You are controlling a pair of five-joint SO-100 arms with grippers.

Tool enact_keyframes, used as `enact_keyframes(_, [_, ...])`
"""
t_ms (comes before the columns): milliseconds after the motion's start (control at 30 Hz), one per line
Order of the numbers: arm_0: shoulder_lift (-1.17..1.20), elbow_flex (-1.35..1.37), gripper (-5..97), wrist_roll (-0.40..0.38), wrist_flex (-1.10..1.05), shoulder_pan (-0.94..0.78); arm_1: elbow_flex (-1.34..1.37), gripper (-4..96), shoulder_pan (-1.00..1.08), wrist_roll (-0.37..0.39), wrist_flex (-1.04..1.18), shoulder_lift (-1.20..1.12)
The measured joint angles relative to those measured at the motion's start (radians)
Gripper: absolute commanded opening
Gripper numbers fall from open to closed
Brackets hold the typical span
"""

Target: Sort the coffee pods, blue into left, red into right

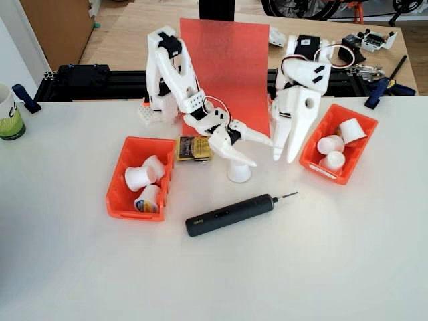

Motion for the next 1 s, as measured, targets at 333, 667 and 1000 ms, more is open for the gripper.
enact_keyframes(333, [0.327, -0.575, 23, -0.155, 1.106, 0.008, 0.000, 19.2, -0.014, 0.003, 0.031, -0.006])
enact_keyframes(667, [0.345, -0.905, 22, -0.588, 2.345, 0.089, 0.187, 19.9, -0.061, 0.009, 0.227, 0.256])
enact_keyframes(1000, [-0.209, -1.526, 24, -0.635, 2.672, 0.120, 0.288, 21.2, -0.091, -0.040, 0.230, 0.364])
